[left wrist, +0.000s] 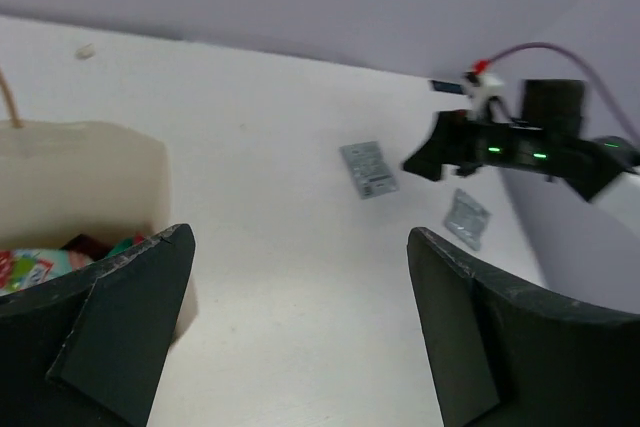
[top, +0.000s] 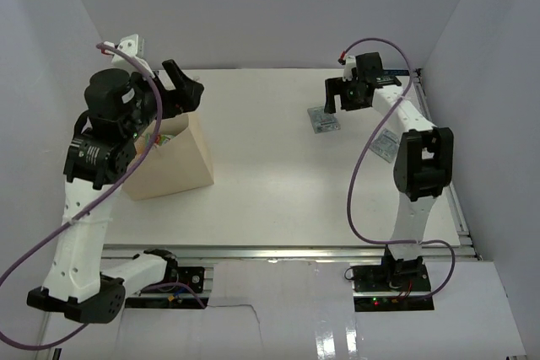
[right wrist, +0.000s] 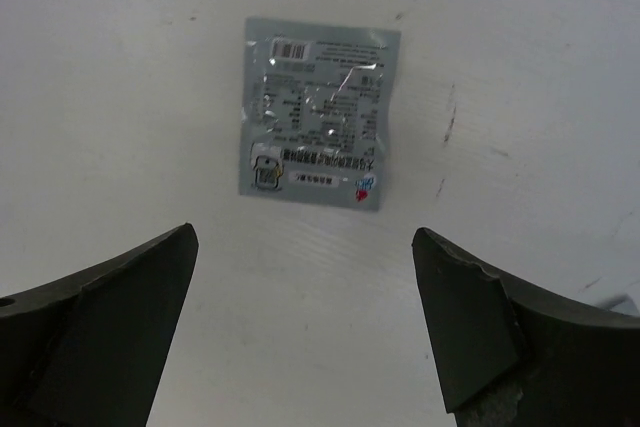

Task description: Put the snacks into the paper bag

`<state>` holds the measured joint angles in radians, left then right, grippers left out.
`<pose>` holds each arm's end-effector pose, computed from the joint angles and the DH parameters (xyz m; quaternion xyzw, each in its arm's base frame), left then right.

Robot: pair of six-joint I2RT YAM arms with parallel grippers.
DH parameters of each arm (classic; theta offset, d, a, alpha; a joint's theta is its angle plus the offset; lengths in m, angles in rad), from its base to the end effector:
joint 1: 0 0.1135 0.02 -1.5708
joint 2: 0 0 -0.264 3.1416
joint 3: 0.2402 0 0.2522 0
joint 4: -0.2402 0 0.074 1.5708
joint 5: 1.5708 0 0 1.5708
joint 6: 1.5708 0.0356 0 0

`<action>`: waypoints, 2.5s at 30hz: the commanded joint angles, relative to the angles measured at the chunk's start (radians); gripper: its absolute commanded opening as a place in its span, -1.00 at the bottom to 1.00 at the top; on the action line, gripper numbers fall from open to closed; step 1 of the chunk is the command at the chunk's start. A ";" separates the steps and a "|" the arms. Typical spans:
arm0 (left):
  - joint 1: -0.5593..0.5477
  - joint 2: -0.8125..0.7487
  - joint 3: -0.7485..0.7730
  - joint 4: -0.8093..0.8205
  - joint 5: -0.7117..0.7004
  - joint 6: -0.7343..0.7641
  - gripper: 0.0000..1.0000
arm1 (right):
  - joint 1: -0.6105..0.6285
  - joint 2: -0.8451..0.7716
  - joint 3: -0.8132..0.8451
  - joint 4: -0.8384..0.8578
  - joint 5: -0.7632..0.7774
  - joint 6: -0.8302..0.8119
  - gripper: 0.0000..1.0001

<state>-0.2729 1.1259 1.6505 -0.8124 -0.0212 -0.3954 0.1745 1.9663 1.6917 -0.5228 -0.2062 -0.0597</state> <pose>0.1865 -0.0514 0.4953 -0.0554 0.7993 -0.1882 0.5681 0.4417 0.0853 0.2706 -0.1462 0.9104 0.1167 0.3690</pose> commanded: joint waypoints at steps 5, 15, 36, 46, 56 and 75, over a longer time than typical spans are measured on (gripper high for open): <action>0.004 -0.081 -0.043 0.265 0.282 -0.106 0.96 | 0.031 0.224 0.190 0.035 0.237 0.164 0.86; 0.004 -0.101 -0.150 0.403 0.296 -0.230 0.96 | 0.040 0.341 0.269 0.034 0.215 0.166 0.90; 0.004 -0.080 -0.216 0.467 0.331 -0.253 0.96 | 0.082 0.368 0.161 0.018 0.200 0.147 0.93; 0.004 -0.080 -0.219 0.476 0.339 -0.267 0.96 | 0.082 0.375 0.129 0.021 0.258 0.138 0.42; 0.004 -0.086 -0.218 0.478 0.342 -0.275 0.96 | 0.072 0.365 0.129 0.023 0.215 0.136 -0.26; 0.004 -0.090 -0.213 0.486 0.349 -0.263 0.96 | -0.021 0.223 0.082 0.110 -0.169 0.084 -0.84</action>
<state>-0.2722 1.0561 1.4334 -0.3492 0.3153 -0.6666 0.1776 2.2723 1.7878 -0.4438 -0.2577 0.0368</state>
